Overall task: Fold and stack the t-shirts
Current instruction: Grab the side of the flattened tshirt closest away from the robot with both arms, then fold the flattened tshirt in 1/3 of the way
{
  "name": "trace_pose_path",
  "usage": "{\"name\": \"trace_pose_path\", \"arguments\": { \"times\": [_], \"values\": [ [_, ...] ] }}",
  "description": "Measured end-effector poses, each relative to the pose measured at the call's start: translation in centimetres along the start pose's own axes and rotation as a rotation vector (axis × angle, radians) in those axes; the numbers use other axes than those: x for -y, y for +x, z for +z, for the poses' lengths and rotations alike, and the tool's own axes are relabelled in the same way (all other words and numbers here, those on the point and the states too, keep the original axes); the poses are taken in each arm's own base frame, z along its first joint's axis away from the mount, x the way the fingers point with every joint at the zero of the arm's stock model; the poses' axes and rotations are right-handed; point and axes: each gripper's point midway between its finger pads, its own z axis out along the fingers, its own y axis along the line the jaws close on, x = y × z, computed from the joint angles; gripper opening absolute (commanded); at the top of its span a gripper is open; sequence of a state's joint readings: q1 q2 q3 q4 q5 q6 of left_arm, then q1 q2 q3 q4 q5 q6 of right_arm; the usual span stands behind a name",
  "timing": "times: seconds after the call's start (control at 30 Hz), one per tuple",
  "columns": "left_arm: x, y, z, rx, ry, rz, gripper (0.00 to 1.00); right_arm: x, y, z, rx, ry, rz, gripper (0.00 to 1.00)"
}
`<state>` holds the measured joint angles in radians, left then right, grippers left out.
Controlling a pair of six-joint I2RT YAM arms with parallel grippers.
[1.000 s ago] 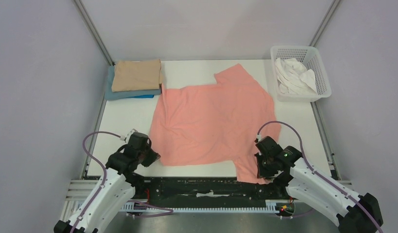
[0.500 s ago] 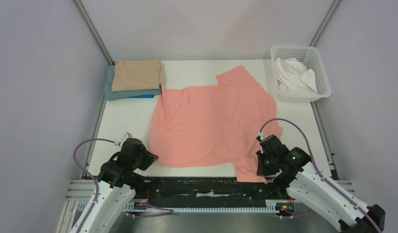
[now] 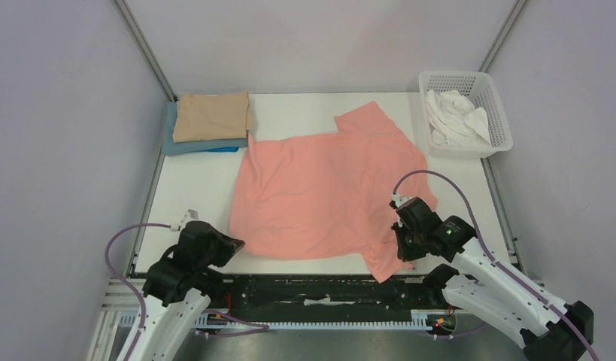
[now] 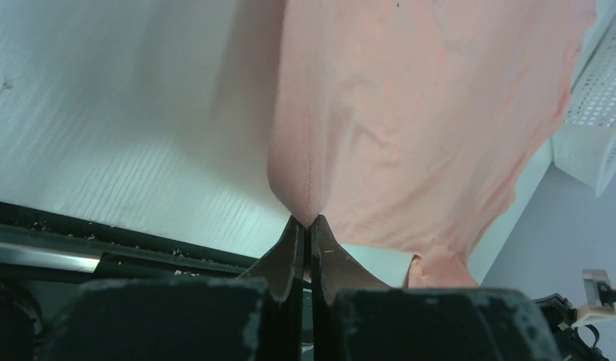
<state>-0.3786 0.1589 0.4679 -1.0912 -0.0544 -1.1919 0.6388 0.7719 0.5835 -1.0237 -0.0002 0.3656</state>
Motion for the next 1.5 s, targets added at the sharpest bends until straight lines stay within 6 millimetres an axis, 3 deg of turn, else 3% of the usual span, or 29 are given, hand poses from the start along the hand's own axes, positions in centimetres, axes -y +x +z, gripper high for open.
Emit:
{"name": "trace_pose_path", "arguments": {
  "times": [0.3,0.67,0.97,1.17,1.5],
  "values": [
    [1.4,-0.3,4.4,-0.047,-0.108,0.028,0.02,-0.9,-5.5,-1.2,0.288,-0.035,0.075,0.01],
    [3.7,-3.1,7.2,0.038,-0.165,0.055,0.02,-0.6,-13.9,-3.1,0.627,0.009,0.215,0.00],
    [5.4,-6.7,7.9,0.189,-0.173,0.036,0.02,1.2,-17.1,-2.8,0.680,0.140,0.271,0.00],
    [5.0,-8.0,9.0,0.235,-0.210,0.018,0.02,3.0,-19.1,-2.8,0.717,0.183,0.338,0.00],
    [5.0,-9.7,11.3,0.267,-0.261,-0.007,0.02,4.9,-21.7,-0.8,0.707,0.195,0.351,0.00]
  ]
}}
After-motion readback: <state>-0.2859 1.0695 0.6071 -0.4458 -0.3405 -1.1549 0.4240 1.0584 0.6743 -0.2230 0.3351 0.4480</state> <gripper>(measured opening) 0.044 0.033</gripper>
